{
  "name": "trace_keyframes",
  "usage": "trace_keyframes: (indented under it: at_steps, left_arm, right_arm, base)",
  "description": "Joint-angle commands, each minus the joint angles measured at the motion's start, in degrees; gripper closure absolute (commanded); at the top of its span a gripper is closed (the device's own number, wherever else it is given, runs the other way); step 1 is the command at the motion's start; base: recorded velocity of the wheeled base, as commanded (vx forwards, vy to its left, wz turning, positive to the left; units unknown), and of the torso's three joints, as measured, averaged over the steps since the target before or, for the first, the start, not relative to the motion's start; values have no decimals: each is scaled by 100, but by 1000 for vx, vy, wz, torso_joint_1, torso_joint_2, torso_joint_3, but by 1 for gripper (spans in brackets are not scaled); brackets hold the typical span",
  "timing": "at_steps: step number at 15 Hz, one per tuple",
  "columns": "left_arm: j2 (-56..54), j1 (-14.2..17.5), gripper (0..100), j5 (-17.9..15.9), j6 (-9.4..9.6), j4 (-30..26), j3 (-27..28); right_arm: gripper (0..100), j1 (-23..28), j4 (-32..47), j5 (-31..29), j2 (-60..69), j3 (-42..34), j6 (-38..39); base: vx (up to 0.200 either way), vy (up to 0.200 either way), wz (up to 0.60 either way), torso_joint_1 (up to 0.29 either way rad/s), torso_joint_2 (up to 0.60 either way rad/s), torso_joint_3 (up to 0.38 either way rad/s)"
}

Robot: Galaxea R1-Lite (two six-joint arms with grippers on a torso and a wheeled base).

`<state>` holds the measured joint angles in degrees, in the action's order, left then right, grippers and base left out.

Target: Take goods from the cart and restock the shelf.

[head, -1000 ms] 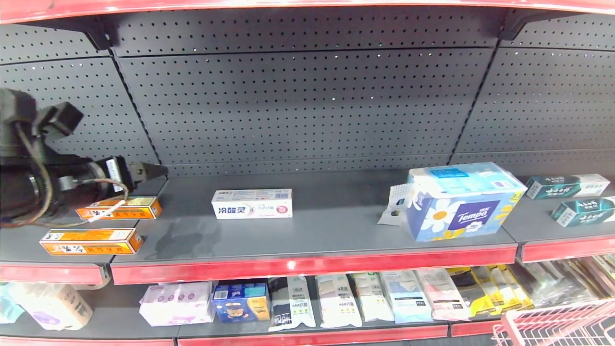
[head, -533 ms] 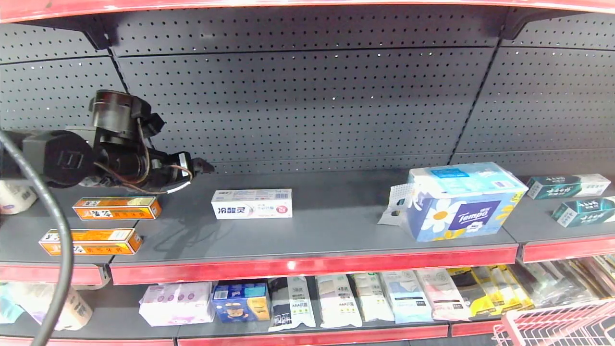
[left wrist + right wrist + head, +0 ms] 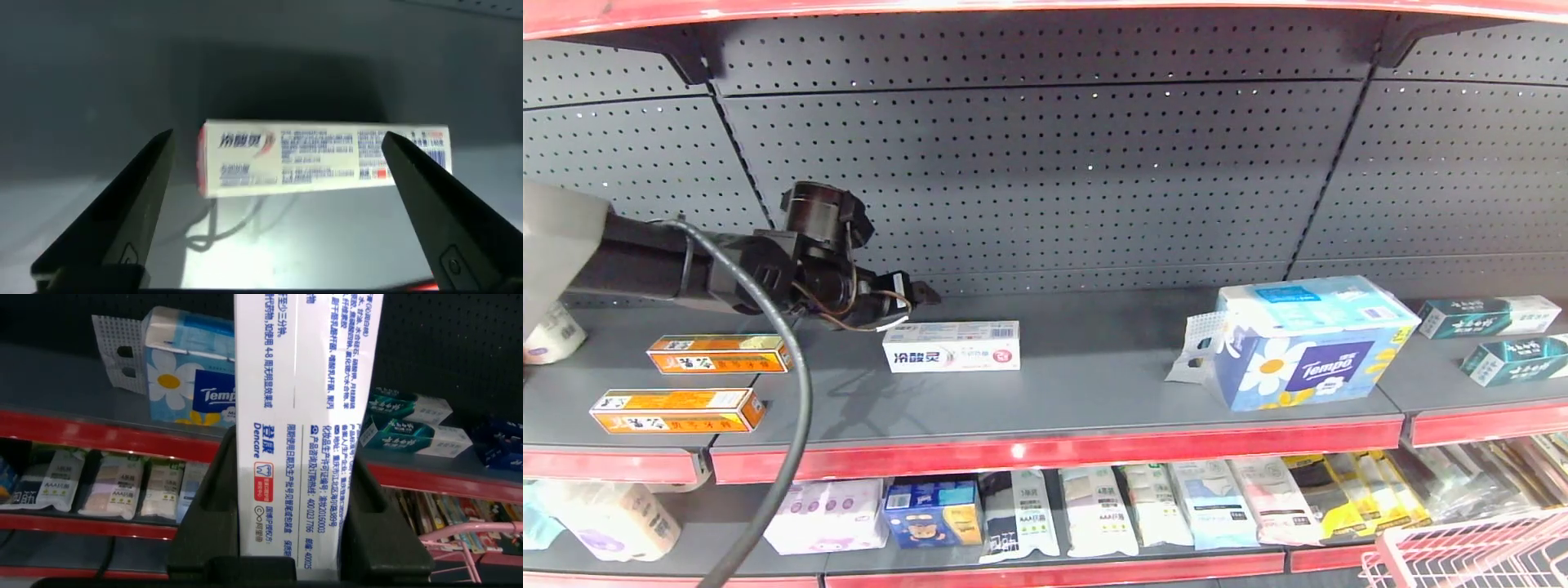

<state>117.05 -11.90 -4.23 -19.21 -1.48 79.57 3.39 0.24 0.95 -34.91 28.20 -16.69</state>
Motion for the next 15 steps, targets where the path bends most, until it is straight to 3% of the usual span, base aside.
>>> trace_keyframes:
  at_steps: [1,7,15]
  left_arm:
    - [265,-58,0,10,5,7,164]
    - [766,-234,0,71,-4,-11,894]
    - [1206,-436,0,326,-21,-11,1281]
  right_arm:
    - [100,-5,2,2,99,-60,-1]
    - [100,-5,11,2,213,-139,-27]
    - [100,-5,11,2,222,-192,-27]
  base:
    - [0,0,0,0,0,0]
    - [0,0,0,0,0,0]
    - [0,0,0,0,0,0]
